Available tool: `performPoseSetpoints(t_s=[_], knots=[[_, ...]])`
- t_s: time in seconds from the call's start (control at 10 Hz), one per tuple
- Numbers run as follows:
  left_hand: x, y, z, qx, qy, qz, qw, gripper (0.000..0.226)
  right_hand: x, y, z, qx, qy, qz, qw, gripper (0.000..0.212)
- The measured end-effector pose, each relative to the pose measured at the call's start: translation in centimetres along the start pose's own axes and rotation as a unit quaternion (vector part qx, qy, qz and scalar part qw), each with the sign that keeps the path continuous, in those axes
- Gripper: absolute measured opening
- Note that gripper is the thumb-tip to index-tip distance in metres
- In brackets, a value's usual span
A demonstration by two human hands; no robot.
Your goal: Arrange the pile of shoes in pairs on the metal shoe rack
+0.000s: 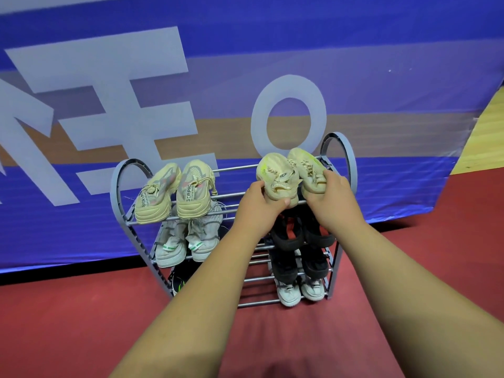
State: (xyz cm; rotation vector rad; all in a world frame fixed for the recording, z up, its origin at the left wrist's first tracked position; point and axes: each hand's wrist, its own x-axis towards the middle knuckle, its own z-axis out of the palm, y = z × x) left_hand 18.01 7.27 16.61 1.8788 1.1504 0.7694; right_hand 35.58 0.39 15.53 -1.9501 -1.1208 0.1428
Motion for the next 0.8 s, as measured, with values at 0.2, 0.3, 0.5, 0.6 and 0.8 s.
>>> performPoseSetpoints(t_s=[0.2,0.3,0.5,0.6,0.8], knots=[[1.0,-1.3,0.0,-0.051,-0.009,-0.004,0.999,0.085,1.2,0.4,1.0,-0.020,-0.004,0.019,1.000,0.057],[2.7,-1.1,-0.9,-0.025,-0.049,-0.013,0.998,0.081,1.5,-0.4,2.1,-0.041,0.029,0.053,0.997,0.061],[3.1,1.2,-6.9,0.003,-0.151,-0.080,0.985,0.061,-0.7,-1.7,1.9,-0.016,0.040,0.073,0.996,0.072],[1.2,2.9,-10.5,0.015,-0.175,-0.141,0.974,0.056,-3.2,-3.1,0.3,-0.014,-0.009,0.079,0.997,0.085],[-0.2,13.8,-19.0,-0.014,-0.153,-0.150,0.977,0.031,-2.2,-10.6,-8.9,0.080,-0.112,0.106,0.985,0.079]])
